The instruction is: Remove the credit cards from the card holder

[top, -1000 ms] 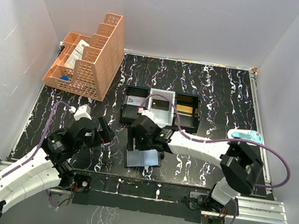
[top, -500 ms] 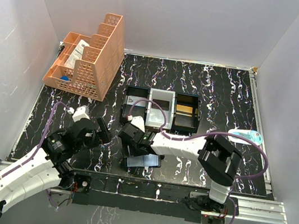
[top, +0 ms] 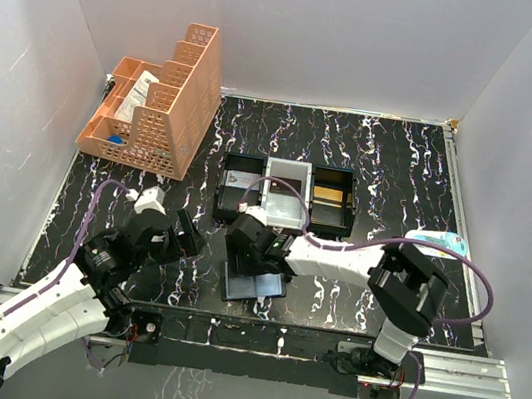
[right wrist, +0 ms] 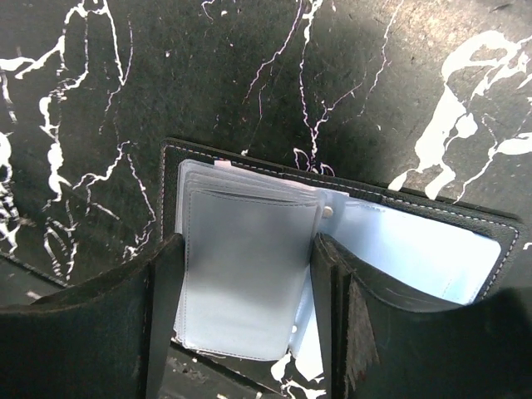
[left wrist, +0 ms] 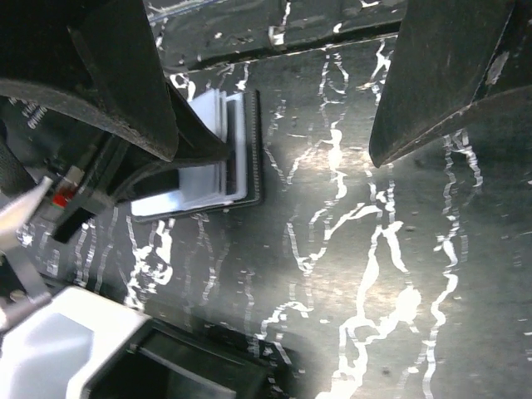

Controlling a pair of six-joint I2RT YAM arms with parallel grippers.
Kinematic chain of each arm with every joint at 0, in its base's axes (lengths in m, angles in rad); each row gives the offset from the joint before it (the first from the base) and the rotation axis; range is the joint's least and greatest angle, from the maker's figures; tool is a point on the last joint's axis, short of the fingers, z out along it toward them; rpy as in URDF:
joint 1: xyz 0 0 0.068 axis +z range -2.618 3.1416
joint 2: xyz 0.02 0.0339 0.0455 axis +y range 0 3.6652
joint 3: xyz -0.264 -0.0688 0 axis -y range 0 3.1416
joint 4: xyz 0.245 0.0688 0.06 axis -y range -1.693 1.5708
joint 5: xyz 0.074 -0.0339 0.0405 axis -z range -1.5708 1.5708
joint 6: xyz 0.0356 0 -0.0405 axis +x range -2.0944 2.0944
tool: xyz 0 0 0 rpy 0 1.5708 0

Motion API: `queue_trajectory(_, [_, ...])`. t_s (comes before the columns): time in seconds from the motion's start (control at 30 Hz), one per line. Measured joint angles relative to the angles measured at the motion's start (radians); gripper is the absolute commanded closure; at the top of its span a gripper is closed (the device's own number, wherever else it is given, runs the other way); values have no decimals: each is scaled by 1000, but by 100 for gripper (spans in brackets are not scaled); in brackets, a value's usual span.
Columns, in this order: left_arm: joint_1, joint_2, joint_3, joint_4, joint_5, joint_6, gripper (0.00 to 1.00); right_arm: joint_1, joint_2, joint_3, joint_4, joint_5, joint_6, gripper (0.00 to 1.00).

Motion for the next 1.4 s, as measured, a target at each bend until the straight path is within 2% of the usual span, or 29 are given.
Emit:
queue_trajectory(0.27, [0, 19, -2, 126, 145, 51, 1, -105, -90, -148, 174, -220, 35, 45])
queue_trajectory(0.5, [0, 61, -46, 197, 239, 69, 2, -125, -96, -163, 198, -272, 50, 45])
queue_trajectory(0.6, [0, 71, -72, 221, 267, 71, 9, -125, -96, -163, 198, -284, 51, 45])
queue_trajectory(0.77, [0, 69, -142, 276, 321, 69, 27, -125, -95, -163, 200, -299, 57, 45])
queue_trajectory(1.03, [0, 104, -226, 399, 442, 63, 43, -126, -87, -163, 212, -310, 72, 45])
queue_trajectory(1.23, [0, 215, -277, 539, 511, 46, 57, -127, -83, -163, 223, -318, 83, 46])
queue_trajectory(1.4, [0, 242, -281, 583, 521, 37, 54, -128, -82, -163, 223, -321, 85, 46])
